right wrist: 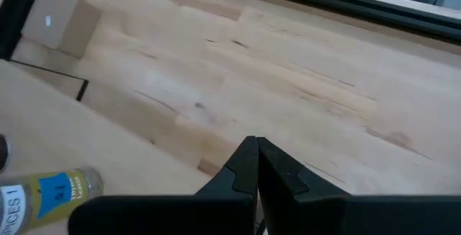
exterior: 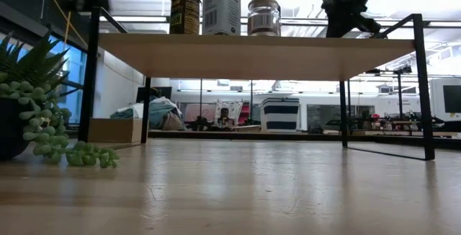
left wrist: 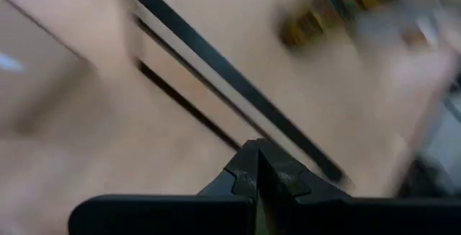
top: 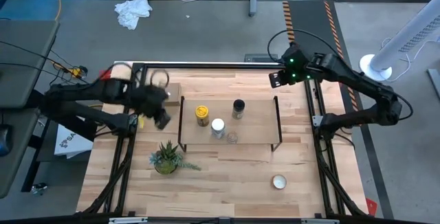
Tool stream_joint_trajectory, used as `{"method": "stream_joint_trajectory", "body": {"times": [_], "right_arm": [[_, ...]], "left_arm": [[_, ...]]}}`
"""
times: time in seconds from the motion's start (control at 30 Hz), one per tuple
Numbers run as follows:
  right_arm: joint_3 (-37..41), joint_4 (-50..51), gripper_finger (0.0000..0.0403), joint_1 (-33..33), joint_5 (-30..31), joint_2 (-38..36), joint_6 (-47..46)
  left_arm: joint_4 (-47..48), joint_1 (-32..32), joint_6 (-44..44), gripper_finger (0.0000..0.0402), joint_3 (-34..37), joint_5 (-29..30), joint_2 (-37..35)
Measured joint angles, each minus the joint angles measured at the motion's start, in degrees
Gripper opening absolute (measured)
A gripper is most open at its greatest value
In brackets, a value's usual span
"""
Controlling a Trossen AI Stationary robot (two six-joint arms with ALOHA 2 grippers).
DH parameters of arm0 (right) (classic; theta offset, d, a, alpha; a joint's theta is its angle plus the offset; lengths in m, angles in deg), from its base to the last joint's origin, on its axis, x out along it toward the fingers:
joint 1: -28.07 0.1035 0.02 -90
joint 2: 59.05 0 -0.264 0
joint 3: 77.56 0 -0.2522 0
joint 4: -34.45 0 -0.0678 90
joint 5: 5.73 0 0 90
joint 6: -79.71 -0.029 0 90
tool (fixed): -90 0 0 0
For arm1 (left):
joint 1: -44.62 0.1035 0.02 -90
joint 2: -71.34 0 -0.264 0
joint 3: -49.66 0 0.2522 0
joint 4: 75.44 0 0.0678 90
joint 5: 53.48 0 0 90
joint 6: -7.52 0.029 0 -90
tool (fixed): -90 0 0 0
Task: Shelf spices
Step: Move the black vase plant to the middle left of the table
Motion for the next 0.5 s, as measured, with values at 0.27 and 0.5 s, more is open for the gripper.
{"method": "stream_joint_trajectory", "body": {"times": [0.27,0.5], "right_arm": [[0.02,0.62,0.0,-0.05,0.0,-0.45,0.32],[0.02,0.57,0.0,-0.06,0.21,-0.45,1.43]], "left_arm": [[-2.23,-30.56,-13.59,0.0,-0.04,3.22,6.27],[-4.4,-39.24,-25.94,0.0,-0.03,7.82,18.97]]}}
